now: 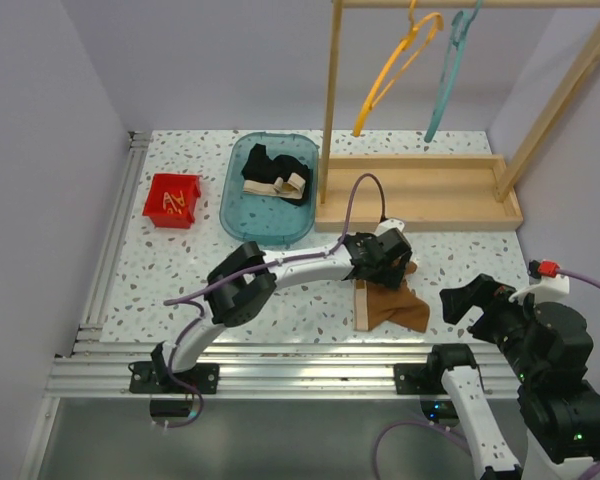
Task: Remove the underwear clipped to the hanger
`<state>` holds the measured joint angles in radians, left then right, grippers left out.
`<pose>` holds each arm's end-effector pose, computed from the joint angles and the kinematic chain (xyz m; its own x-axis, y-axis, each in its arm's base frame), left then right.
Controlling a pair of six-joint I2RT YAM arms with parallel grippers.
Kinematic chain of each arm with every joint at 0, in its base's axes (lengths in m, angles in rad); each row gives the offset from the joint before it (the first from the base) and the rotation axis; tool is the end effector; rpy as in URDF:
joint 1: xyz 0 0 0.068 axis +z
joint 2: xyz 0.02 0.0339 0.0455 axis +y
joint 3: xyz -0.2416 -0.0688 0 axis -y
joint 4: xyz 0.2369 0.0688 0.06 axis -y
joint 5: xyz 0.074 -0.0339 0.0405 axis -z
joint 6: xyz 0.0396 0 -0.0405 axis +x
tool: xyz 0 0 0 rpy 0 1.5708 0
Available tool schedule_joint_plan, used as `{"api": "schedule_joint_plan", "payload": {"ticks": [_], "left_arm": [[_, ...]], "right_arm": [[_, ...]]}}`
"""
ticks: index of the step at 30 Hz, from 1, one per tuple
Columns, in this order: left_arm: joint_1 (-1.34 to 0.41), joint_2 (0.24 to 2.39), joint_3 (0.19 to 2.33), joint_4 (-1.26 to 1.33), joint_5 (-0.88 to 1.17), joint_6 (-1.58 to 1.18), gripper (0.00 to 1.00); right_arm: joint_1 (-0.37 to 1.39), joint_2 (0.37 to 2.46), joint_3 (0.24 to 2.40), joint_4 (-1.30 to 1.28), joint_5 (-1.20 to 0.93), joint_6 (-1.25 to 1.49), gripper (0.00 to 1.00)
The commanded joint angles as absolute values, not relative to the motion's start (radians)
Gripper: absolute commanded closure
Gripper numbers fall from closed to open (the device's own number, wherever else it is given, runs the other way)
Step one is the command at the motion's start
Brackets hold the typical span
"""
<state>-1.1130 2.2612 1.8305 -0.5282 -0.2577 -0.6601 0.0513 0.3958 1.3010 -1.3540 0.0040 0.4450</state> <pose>0.2206 -0.4249 0.1635 -0.7780 0.2374 -0.5817 0.4122 0.8916 -0.1874 -0.0015 -0.0002 0.3807 -0.4116 0.4099 -0.8140 0.1435 0.9112 0.3863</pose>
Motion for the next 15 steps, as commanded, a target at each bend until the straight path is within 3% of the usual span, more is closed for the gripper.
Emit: {"api": "schedule_joint_plan", "payload": {"ticks": [1,4,6,9,10,11,12,15], "left_arm": [[-1.137,2.293,1.878,-0.466,-0.287,-0.69,0.0],[-1.141,2.371,1.951,-0.534,-0.279,-0.704,0.0],[-1.144,2.414,1.983,-0.557,-0.269,-0.701,0.08],[-1.15,2.418,1.953,-0.525,-0.256,-0.683,0.49],[-1.15,2.401,1.935,-0.514,-0.256,-0.681,0.77],[-1.15,2.389,1.889,-0.502,-0.268,-0.684,0.91],[-1.15,2.376,1.864,-0.485,-0.279,-0.692,1.0],[-1.147,2.306,1.761,-0.466,-0.325,-0.699,1.0]], "right_arm": [[0.049,0.393,1.313,-1.565,-0.021,0.431,0.02],[0.049,0.402,1.319,-1.565,-0.029,0.413,0.02],[0.049,0.408,1.322,-1.562,-0.035,0.402,0.02],[0.049,0.416,1.325,-1.548,-0.048,0.393,0.02],[0.049,0.417,1.325,-1.548,-0.051,0.391,0.02],[0.049,0.42,1.325,-1.546,-0.052,0.391,0.02],[0.049,0.423,1.325,-1.542,-0.055,0.39,0.02],[0.049,0.434,1.328,-1.531,-0.064,0.382,0.02]]}}
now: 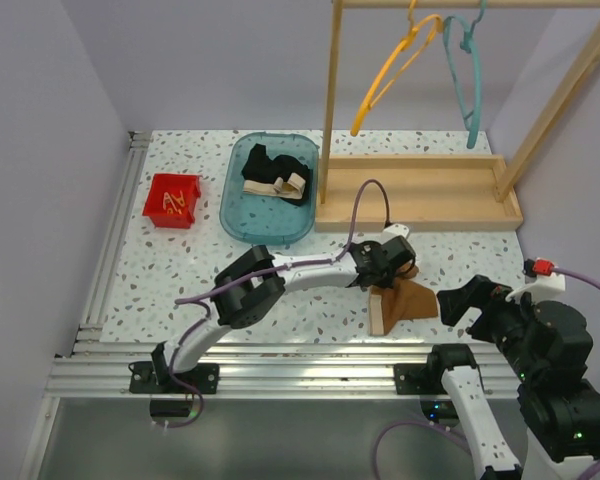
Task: Remove the underwear clipped to the hanger
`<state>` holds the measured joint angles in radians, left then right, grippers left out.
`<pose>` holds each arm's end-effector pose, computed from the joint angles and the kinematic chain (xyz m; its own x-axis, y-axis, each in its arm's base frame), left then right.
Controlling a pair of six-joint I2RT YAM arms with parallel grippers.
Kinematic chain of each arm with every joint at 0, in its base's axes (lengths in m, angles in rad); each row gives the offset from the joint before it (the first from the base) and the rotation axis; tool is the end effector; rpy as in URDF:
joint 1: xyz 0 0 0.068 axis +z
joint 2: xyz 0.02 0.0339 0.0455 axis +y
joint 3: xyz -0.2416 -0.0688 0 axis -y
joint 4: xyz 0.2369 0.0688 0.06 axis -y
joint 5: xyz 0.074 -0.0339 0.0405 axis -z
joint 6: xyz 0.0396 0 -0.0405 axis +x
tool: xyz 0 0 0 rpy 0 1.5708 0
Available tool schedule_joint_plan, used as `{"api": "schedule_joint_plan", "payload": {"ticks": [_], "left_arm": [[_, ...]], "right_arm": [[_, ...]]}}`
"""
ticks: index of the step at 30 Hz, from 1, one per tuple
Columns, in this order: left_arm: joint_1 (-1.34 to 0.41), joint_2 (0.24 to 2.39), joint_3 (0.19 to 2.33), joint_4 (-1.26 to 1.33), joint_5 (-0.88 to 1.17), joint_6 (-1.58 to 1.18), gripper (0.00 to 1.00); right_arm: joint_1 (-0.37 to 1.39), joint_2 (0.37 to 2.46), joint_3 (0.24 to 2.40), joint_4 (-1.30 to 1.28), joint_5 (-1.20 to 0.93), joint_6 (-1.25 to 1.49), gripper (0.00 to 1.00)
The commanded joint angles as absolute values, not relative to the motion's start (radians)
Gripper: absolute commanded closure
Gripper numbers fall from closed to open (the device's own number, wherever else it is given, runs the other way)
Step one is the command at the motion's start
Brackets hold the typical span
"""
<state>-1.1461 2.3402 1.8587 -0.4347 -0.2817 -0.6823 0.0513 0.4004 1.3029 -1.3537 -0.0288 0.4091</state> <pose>0.2136 -0.4456 0.1416 -0.7616 0.2142 -0.6116 0.4191 0.8827 -0.2128 -0.0006 0.0011 0.3813 -0.4302 0.3761 -0.8207 0.1025 0.9236 0.3695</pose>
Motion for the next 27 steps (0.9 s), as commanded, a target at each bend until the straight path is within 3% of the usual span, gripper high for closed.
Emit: {"api": "schedule_joint_plan", "payload": {"ticks": [1,5,11,16,21,27], "left_arm": [[-1.146,2.255,1.741,-0.472,-0.342,-0.706,1.0],[-1.117,2.024,1.541,-0.46,-0.414,-0.718,1.0],[-0.927,1.541,1.179,-0.407,-0.409,-0.746,1.0],[-0.7,1.277,1.179,-0.474,-0.417,-0.6,1.0],[-0.374,1.246,1.31,-0.495,-0.378,-0.417,1.0],[-0.157,1.331,1.402,-0.421,-0.244,-0.347,1.0]], "right_arm": [[0.049,0.436,1.33,-1.529,-0.066,0.38,0.02],[0.049,0.44,1.327,-1.523,-0.08,0.379,0.02],[0.049,0.413,1.286,-1.513,-0.11,0.391,0.02],[0.049,0.411,1.243,-1.494,-0.147,0.399,0.03],[0.049,0.429,1.227,-1.454,-0.166,0.393,0.03],[0.049,0.454,1.221,-1.398,-0.167,0.397,0.04]]}}
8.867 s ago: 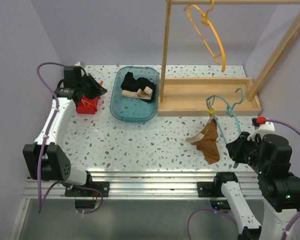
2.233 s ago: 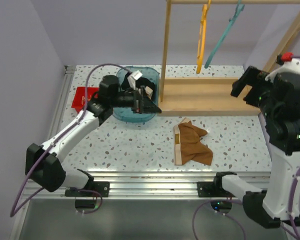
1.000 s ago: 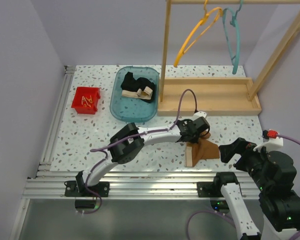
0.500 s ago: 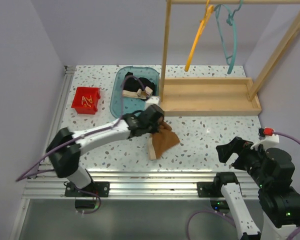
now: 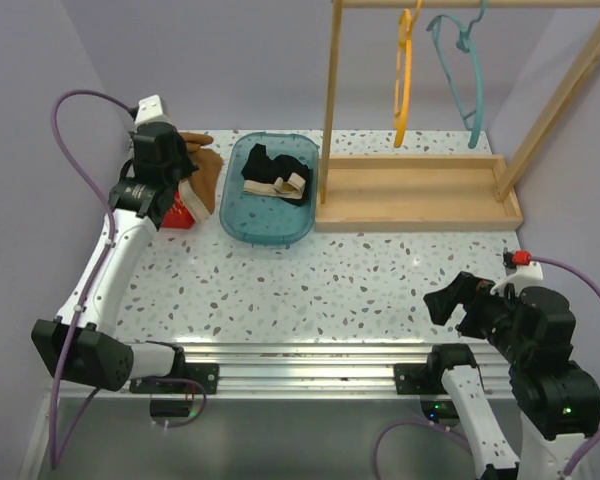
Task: Remove the underwear clipped to the hanger
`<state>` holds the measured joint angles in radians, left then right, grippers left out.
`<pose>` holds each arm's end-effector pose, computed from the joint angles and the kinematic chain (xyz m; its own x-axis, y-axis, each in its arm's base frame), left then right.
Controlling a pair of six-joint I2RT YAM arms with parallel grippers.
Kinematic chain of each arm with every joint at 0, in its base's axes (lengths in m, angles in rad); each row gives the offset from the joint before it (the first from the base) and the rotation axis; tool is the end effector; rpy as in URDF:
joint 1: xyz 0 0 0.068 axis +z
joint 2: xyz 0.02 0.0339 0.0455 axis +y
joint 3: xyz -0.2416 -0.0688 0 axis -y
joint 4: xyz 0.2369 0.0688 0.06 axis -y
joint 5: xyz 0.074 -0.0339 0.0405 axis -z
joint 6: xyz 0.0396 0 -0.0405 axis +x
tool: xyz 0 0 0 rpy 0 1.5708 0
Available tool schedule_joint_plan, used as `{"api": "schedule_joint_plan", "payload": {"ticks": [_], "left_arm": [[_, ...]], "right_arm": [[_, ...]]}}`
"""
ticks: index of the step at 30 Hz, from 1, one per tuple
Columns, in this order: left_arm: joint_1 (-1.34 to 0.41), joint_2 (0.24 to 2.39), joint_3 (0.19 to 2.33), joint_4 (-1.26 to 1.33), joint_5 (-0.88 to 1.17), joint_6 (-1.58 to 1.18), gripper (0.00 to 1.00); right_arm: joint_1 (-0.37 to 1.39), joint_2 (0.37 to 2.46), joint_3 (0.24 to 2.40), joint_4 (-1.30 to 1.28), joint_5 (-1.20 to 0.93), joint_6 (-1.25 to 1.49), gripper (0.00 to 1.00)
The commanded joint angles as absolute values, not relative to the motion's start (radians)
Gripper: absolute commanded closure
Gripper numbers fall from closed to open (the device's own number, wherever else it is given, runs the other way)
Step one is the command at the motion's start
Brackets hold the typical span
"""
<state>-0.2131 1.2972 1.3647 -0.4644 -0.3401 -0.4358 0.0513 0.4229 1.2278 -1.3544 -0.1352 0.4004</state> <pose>0.2860 -0.0484 0.3789 -0.2997 -0.3423 -0.8905 -0.2513 0.9288 -0.2724 0.0169 0.0062 0.3659 -0.5449 0.3588 -0.7579 0.0508 0.9163 0.3972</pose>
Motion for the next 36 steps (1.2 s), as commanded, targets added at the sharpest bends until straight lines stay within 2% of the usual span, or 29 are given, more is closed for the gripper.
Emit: {"api": "schedule_joint_plan", "payload": {"ticks": [1,11,16,21,22,23,25,26,28,29,33,36], "left_arm": [[-0.14,1.35,1.405,-0.396,-0.207,-0.347,1.0],[-0.114,1.465,1.437,-0.131,0.122,-0.457,1.0],[-0.123,1.594,1.384,0.064,0.392,-0.584,1.0],[-0.184,1.741,1.376,0.147,0.538,-0.646,1.0],[-0.19,1.759,1.377,0.132,0.522,-0.649,0.88],[-0.192,1.775,1.379,0.111,0.494,-0.656,0.61],[-0.192,1.79,1.382,0.018,0.361,-0.661,0.41],[-0.192,1.787,1.381,0.002,0.323,-0.657,0.24],[-0.192,1.749,1.353,0.003,0.258,-0.653,0.05],[-0.192,1.723,1.348,0.006,0.25,-0.65,0.0],[-0.187,1.674,1.405,0.002,0.296,-0.656,0.0],[-0.184,1.6,1.43,-0.028,0.412,-0.701,0.0]], "right_arm": [[0.049,0.454,1.22,-1.393,-0.166,0.4,0.04],[0.051,0.451,1.218,-1.405,-0.138,0.4,0.05],[0.049,0.445,1.221,-1.422,-0.127,0.406,0.05],[0.049,0.442,1.227,-1.442,-0.114,0.405,0.04],[0.049,0.442,1.23,-1.446,-0.114,0.403,0.04],[0.049,0.44,1.236,-1.451,-0.117,0.405,0.03],[0.049,0.439,1.247,-1.457,-0.109,0.405,0.02],[0.049,0.434,1.258,-1.462,-0.095,0.405,0.02],[0.049,0.434,1.267,-1.474,-0.077,0.407,0.02],[0.049,0.433,1.273,-1.485,-0.065,0.408,0.02],[0.049,0.428,1.281,-1.464,-0.096,0.42,0.02],[0.049,0.426,1.298,-1.399,-0.164,0.433,0.02]]}}
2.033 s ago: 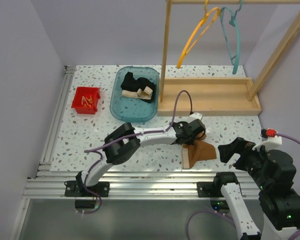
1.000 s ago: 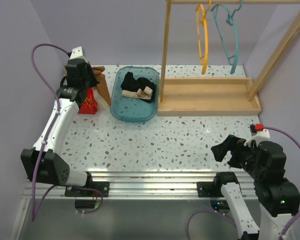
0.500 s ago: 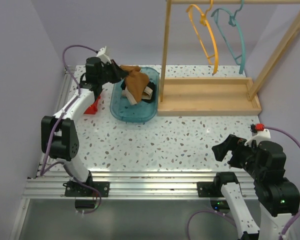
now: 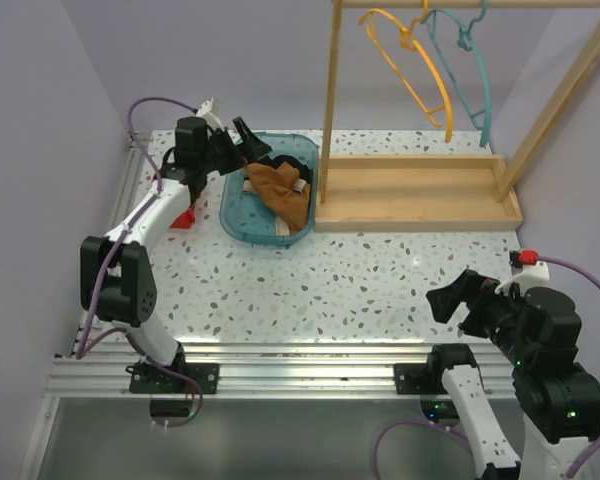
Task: Remove the underwear clipped to the hanger
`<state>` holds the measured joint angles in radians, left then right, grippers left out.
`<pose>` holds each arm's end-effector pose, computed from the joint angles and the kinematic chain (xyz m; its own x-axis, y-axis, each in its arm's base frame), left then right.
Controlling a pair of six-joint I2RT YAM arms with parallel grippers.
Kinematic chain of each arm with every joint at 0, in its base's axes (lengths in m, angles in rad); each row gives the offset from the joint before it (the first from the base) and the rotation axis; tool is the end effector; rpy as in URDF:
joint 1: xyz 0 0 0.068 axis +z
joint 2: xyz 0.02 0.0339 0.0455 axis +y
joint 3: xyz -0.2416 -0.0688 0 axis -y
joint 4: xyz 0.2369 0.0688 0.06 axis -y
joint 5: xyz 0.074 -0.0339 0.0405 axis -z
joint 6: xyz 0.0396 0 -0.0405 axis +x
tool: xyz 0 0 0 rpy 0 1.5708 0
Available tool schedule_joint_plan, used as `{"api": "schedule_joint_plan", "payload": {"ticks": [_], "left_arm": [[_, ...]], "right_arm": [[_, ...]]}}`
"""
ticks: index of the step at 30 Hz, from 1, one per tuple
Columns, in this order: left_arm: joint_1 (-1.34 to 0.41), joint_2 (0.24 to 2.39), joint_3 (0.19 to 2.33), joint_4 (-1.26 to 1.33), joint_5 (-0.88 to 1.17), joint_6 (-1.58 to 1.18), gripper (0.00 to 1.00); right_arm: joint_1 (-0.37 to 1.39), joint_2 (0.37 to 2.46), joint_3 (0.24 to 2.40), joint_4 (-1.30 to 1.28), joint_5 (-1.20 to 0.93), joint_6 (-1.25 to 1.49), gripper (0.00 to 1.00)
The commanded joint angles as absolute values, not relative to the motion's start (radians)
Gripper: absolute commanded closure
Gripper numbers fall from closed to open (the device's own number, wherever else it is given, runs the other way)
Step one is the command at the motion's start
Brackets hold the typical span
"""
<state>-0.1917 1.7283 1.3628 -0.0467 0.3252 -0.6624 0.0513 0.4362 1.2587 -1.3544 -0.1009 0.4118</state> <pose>0.3930 -0.0892 0.2788 -0.5979 -0.4776 -0.6438 0.1271 0.7365 -0.6644 0.0157 0.0048 0.3725 -0.5193 0.3721 -0.7693 0.0765 0.9169 0.3918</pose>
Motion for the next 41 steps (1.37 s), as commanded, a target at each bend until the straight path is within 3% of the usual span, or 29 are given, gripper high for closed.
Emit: {"api": "schedule_joint_plan", "payload": {"ticks": [1,3,9,16,26,41], "left_arm": [[-0.184,1.579,1.428,-0.023,0.482,-0.721,0.0],[-0.172,1.498,1.384,-0.028,0.537,-0.834,0.0],[-0.152,1.206,1.011,0.408,0.629,-1.201,0.0],[-0.147,1.125,1.094,0.37,0.744,-1.167,0.0],[-0.147,0.914,1.078,0.288,0.813,-1.103,0.0],[-0.147,0.868,1.207,0.046,0.922,-0.896,0.0]], "right_arm": [[0.051,0.426,1.302,-1.379,-0.184,0.446,0.02],[0.049,0.426,1.319,-1.323,-0.216,0.453,0.02],[0.049,0.474,1.39,-1.212,-0.351,0.469,0.02],[0.049,0.534,1.512,-1.092,-0.471,0.534,0.02],[0.049,0.554,1.467,-0.802,-0.612,0.747,0.02],[0.061,0.581,1.476,-0.729,-0.543,0.813,0.02]]}}
